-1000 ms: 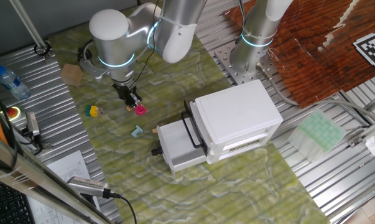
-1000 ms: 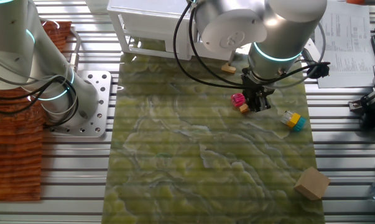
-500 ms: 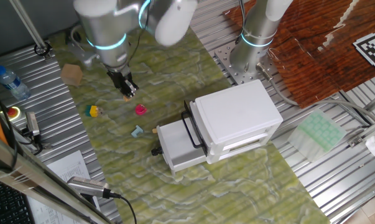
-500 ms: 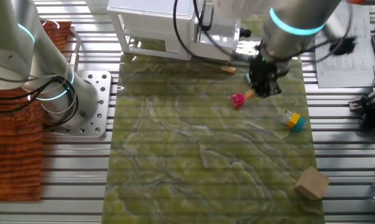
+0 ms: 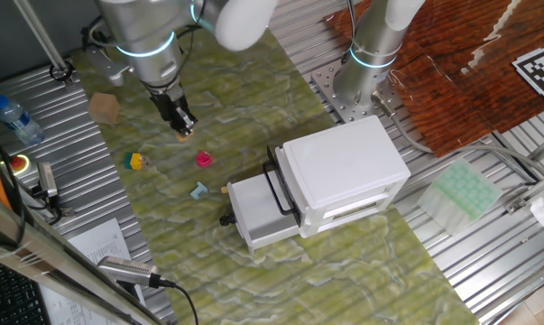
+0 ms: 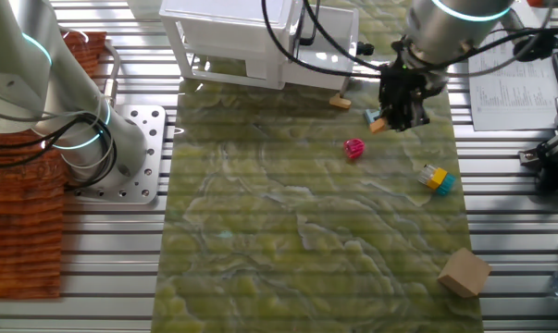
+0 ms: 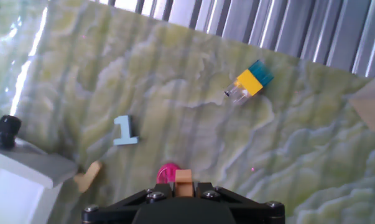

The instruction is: Put things in the drawer

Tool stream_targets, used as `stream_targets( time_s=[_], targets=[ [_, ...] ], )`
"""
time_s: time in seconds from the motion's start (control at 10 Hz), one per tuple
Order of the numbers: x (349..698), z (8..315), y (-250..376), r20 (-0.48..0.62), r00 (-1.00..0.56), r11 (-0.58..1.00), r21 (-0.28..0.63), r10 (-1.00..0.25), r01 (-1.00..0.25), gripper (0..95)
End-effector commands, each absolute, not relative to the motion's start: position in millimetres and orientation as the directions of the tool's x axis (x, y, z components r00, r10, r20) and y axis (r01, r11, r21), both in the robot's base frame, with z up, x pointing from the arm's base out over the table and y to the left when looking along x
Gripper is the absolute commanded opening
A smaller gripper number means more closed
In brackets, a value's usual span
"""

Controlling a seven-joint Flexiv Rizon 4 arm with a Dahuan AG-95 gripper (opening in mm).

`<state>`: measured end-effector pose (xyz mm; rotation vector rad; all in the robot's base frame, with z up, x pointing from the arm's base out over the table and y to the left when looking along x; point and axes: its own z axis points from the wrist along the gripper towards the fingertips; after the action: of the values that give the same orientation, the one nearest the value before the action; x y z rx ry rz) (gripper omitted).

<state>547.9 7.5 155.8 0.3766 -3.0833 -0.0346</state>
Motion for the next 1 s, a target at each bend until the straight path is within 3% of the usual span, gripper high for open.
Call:
stream_targets(
  time_s=[0.1,1.0],
  targets=[
    [546,156,33,0.036,-0.98,0.98,0.034,-0.198,-0.197,0.0],
    [515,152,106,0.09,-0.987,0.99,0.058,-0.136,-0.131,0.0]
  ],
)
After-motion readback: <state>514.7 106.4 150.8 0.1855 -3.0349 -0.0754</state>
